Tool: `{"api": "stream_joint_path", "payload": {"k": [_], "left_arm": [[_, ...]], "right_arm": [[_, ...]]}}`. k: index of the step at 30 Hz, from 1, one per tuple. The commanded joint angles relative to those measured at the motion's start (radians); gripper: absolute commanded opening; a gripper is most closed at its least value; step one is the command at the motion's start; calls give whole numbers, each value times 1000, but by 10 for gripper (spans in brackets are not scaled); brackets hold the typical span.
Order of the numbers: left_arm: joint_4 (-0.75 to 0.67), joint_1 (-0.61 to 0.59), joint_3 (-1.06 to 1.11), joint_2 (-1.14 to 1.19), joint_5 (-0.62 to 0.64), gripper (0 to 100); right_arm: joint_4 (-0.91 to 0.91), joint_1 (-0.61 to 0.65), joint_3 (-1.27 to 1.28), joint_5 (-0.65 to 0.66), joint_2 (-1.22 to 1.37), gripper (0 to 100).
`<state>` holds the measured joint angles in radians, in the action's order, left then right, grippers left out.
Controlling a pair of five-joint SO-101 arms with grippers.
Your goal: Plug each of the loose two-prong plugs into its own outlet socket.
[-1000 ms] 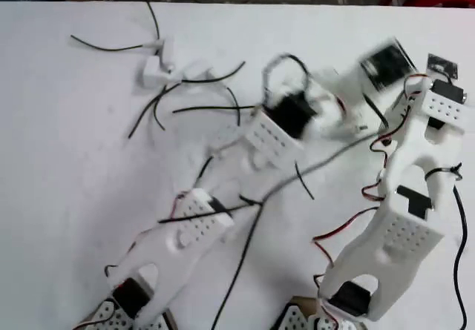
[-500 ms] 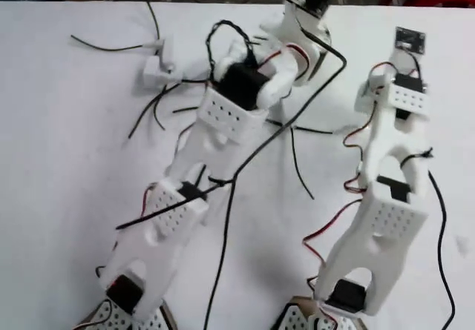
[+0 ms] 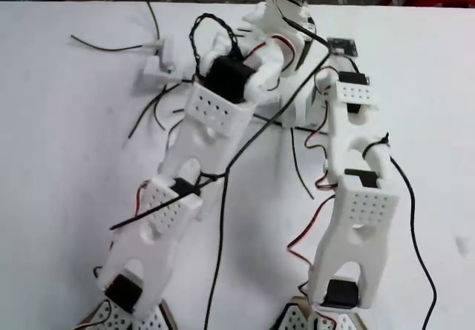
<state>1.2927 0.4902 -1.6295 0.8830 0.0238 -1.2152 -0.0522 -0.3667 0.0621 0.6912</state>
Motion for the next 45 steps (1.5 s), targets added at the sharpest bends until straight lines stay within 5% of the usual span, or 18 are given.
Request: {"api": "stream_joint_path", "payload": {"k": [1,8,19,23,36,40,45], "left_arm": [[5,10,-41,-77,5,24],[5,12,-41,-76,8,24],[54,64,-41,-25,3,30],[49,116,-41,73,-6,150],[98,340,-41,352,-365,181],[164,348,-41,369,-353,181],[238,331,-41,374,-86,181]], "right_arm": [[-159,-21,-29,3,-4,198],[-515,-56,-61,210,-19,198],[-506,-251,-339,219,-277,197],[-507,-386,-358,219,-354,197],[-504,-694,31,273,-375,200],[-504,-722,127,393,-375,199],[-504,-751,178,486,-375,199]]}}
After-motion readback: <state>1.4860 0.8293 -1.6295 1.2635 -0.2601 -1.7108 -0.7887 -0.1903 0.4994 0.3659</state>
